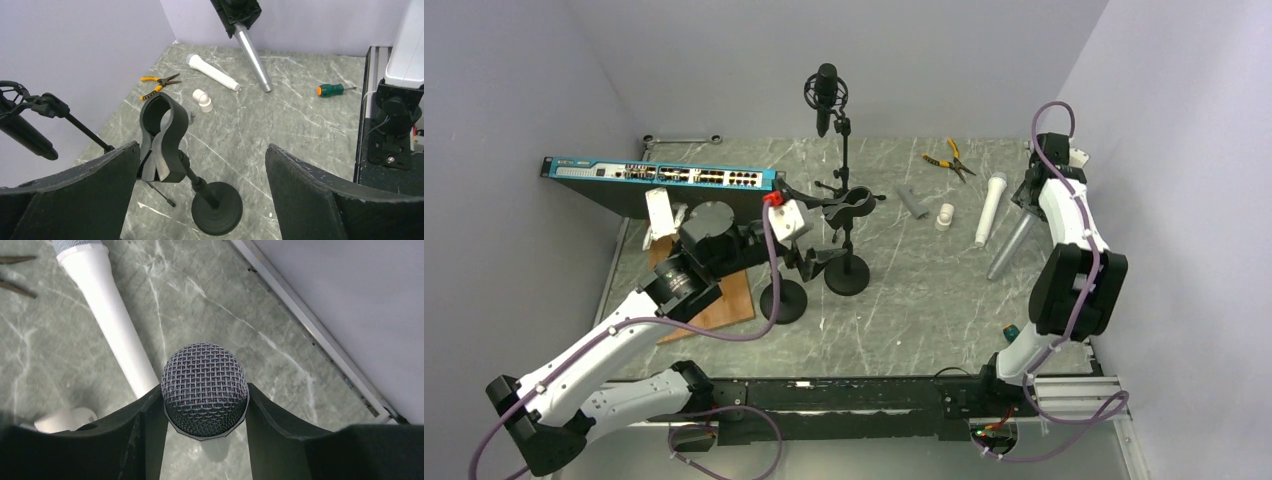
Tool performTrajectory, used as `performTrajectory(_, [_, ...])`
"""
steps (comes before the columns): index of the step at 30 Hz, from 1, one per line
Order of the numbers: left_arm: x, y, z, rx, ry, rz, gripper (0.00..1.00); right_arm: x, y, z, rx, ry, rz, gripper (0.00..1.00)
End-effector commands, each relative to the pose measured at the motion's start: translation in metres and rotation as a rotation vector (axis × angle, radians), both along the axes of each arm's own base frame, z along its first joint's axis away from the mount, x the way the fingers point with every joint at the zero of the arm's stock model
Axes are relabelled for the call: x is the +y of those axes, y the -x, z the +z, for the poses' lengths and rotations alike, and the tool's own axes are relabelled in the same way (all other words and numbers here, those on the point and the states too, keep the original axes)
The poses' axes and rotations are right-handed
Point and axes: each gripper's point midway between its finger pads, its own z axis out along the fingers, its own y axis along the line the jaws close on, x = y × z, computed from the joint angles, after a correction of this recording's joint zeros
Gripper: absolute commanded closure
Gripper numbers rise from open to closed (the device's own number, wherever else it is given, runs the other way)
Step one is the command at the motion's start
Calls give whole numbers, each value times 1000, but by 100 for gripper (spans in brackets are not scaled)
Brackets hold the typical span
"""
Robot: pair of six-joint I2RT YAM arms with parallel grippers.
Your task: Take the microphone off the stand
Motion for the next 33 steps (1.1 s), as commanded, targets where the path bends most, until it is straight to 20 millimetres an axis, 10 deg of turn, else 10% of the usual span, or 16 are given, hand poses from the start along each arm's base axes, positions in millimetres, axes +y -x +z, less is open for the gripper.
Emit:
performTrajectory(1, [-2,-1,-1,-86,-44,93,4,-16,-33,3,-80,-11,-85,100])
performTrajectory(16, [12,-3,7,-185,-36,204,5,-35,-90,-87,83,-15,-84,87])
performTrajectory(24, [13,-3,7,-195,-35,205,5,-28,-92,-117,128,-55,-43,58])
performTrajectory(33, [43,-17,21,-243,0,376,8,-18,-91,-107,102,-98,-11,18])
